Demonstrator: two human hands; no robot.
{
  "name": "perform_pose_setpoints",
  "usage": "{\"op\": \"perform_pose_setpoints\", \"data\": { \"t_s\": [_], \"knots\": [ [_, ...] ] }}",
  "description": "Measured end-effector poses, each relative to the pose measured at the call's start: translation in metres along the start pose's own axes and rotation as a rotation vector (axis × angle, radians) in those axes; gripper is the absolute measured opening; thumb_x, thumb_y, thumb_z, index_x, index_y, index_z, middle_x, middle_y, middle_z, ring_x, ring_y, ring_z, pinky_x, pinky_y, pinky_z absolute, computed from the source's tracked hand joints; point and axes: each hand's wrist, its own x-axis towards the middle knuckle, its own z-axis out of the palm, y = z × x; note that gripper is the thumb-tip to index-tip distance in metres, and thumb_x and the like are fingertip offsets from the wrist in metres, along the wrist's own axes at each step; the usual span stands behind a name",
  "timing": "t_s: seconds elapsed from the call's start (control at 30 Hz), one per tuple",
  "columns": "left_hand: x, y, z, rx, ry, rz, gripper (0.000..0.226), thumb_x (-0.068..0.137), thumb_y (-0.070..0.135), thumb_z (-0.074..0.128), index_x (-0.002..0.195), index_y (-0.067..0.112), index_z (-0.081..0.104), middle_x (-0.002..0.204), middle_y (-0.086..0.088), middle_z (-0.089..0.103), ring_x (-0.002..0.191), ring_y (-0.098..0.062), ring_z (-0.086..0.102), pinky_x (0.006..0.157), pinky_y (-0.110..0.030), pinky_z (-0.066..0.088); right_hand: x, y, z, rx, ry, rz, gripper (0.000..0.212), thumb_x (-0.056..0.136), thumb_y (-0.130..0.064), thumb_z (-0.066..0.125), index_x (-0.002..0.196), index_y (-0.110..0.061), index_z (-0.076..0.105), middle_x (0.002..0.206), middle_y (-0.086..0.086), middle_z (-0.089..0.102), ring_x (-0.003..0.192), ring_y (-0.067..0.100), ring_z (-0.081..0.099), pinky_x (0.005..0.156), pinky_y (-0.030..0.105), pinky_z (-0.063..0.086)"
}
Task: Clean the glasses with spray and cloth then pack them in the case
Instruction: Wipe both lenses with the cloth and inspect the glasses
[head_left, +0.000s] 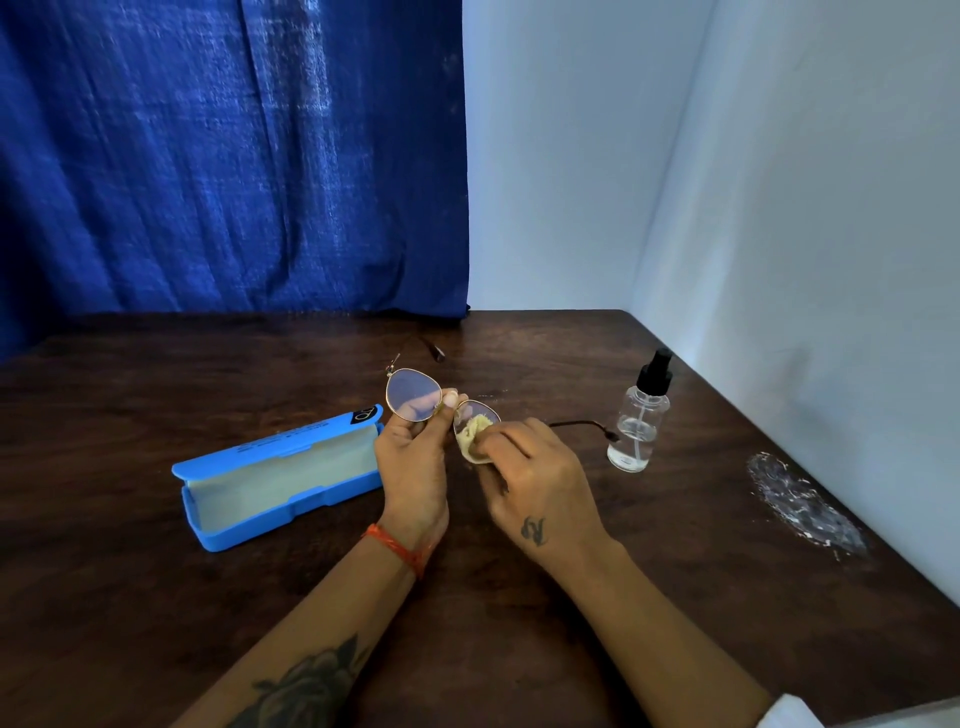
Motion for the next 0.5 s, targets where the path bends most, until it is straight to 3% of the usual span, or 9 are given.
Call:
{"op": "perform_pose_setpoints", "data": {
  "t_s": [0.13,0.27,0.37,0.5],
  "knots": [
    [0.002,0.001,0.001,0.024,-0.009,0.011,0.01,0.082,0.005,0.062,0.081,0.014,0.065,0.067,0.007,0.071,0.076,-0.01,0.065,0.081,-0.029,0.052,0.002,0.004,-0.004,-0.079,0.044,0.003,0.013,0.079,-0.01,0.06,0.089,-0.007,0.067,0.086,0.006,0.067,0.073,0.021,0.058,0.067,0.026,0.048],
    [0.005,0.006,0.0,0.047,-0.075,0.049,0.009,0.082,0.006,0.063,0.079,0.013,0.066,0.07,0.004,0.071,0.076,-0.01,0.065,0.072,-0.022,0.054,0.006,0.009,-0.011,-0.016,0.218,0.005,0.012,0.078,-0.008,0.066,0.088,-0.005,0.071,0.086,0.007,0.07,0.075,0.019,0.06,0.072,0.023,0.048],
    [0.003,0.011,0.002,0.129,-0.159,0.103,0.006,0.082,0.009,0.063,0.082,0.012,0.068,0.075,0.002,0.07,0.075,-0.009,0.065,0.067,-0.017,0.052,0.01,0.016,-0.019,0.135,0.308,0.103,0.012,0.075,-0.009,0.07,0.086,-0.007,0.073,0.083,0.003,0.071,0.074,0.012,0.062,0.069,0.02,0.05],
    [0.005,0.018,0.002,0.192,-0.22,0.128,0.008,0.081,0.01,0.064,0.088,0.008,0.067,0.079,-0.004,0.069,0.072,-0.009,0.063,0.067,-0.018,0.053,0.014,0.014,-0.03,0.538,0.211,0.427,0.014,0.075,-0.018,0.07,0.089,-0.019,0.072,0.081,-0.007,0.072,0.073,0.005,0.065,0.063,0.02,0.052]
  ]
}}
